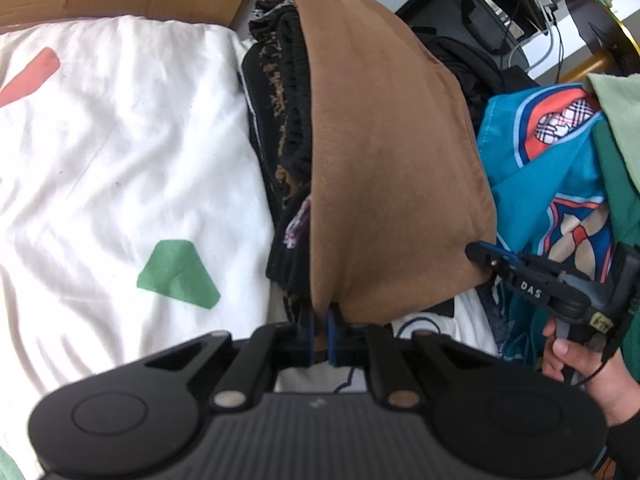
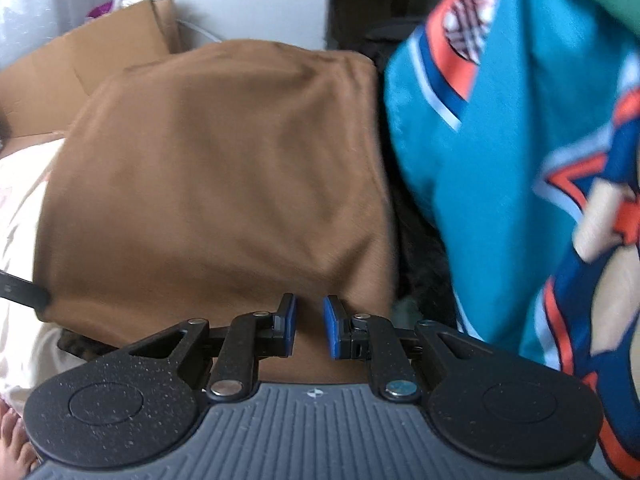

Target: Fold clothes

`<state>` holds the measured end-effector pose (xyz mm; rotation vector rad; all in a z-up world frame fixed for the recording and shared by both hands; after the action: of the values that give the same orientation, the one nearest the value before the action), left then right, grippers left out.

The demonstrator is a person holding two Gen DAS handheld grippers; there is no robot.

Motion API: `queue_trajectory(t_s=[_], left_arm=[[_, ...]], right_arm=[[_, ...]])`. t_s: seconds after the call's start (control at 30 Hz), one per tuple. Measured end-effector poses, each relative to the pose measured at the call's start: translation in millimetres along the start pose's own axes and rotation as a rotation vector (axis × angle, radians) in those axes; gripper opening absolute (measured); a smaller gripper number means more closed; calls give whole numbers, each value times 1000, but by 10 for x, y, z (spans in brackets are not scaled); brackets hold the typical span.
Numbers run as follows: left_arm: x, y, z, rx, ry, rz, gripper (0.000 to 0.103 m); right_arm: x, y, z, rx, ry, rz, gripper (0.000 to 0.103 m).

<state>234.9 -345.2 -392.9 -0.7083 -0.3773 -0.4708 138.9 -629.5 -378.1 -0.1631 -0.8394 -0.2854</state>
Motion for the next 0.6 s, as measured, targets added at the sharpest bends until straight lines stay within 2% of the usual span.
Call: queue_trajectory(t_s=[0.2,0.27,0.37,0.43,0.47,0.5,0.53,0.6], left_arm=[[-3,-43,91,10,30,-11,7],[-9,-48,148,42,55,-18,6],[-27,-52,301,85,92,-29,13],[16,-96,440,121,87,-51,15],[40,-119,513,140,83,-62,21],[71,-138,583,154,77,-59,27],[102,-155,654,166,71,-53,29],[164,-213,790,187,61,-58,39]], right_arm=[[-161,-103,69,-38,52,-9,21],[-189,-100,127,-36,64,-20,21],[-197,-81,218,-24,82,-37,23],[-166,-62,283,-16,89,-43,24],[-144,-51,318,-11,92,-45,26],[-116,-42,359,-5,90,-47,31],[-87,-34,402,0,87,-49,36],[-19,-16,520,7,79,-60,38]])
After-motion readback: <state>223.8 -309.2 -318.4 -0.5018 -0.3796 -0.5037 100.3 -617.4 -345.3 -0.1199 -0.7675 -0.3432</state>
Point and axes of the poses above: each gripper's, at about its wrist camera, not at the fingertips, and z roughly against the way its jaws point, y to its left, x to its top, the point moved 6 cm from there along -z, roughly the way its jaws point, and after that the axes turned 10 degrees about -y, right-handed, at the moved point
